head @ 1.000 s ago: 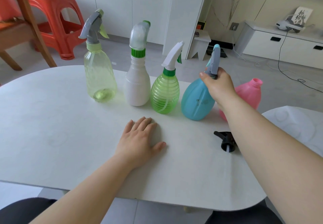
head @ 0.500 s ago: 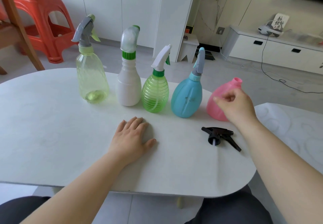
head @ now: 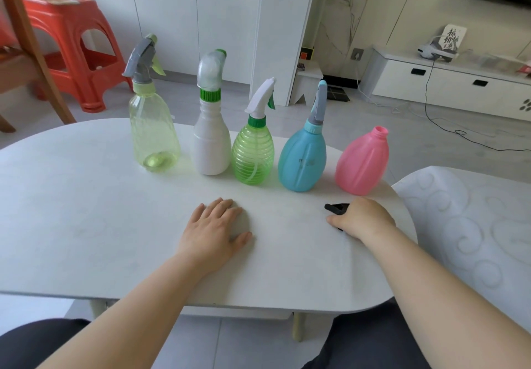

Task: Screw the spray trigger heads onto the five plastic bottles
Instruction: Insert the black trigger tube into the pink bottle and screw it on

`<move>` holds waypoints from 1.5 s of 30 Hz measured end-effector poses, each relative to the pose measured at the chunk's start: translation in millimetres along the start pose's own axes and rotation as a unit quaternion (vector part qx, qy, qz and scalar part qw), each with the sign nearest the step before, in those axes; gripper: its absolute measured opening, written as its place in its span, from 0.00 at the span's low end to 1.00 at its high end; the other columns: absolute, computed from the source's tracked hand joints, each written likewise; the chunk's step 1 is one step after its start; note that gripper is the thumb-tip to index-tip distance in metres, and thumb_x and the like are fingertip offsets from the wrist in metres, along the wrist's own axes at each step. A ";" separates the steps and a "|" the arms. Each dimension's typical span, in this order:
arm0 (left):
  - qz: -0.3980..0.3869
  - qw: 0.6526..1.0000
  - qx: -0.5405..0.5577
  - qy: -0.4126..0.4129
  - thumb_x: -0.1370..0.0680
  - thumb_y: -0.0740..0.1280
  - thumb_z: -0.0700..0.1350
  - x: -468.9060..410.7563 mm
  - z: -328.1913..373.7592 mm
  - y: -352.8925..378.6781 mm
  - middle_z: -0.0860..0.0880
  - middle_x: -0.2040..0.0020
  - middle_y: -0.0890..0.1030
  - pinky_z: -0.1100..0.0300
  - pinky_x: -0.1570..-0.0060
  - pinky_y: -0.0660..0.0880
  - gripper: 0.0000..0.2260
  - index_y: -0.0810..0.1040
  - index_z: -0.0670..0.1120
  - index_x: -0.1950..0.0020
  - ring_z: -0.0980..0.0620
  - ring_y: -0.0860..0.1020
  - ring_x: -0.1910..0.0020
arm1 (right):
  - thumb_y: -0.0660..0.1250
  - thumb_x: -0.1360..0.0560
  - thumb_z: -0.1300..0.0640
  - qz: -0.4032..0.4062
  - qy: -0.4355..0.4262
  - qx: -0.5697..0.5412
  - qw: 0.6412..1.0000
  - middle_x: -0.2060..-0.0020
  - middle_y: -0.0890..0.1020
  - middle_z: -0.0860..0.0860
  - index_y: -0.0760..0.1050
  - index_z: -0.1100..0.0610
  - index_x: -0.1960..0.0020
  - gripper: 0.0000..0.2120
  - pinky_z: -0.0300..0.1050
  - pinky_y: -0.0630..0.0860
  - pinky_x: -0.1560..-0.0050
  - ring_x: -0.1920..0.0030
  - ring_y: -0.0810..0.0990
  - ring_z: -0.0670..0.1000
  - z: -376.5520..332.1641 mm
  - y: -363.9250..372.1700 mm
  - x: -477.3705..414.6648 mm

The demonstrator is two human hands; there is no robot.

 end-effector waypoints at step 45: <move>-0.006 0.915 0.403 -0.030 0.27 0.66 0.44 -175.4 225.1 2.1 0.51 0.54 0.75 0.63 0.59 0.67 0.13 0.76 0.45 0.42 0.54 0.72 0.55 | 0.59 0.26 0.61 0.037 -0.197 -0.715 0.670 0.68 0.85 0.44 0.79 0.51 0.65 0.14 0.34 0.77 0.65 0.66 0.81 0.43 107.6 -42.2 -48.9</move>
Point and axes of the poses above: each hand's wrist, its own x-axis away from the middle knuckle, its own y-axis out of the palm, z = x × y, the point moved 5 cm from there along -x, towards the middle knuckle
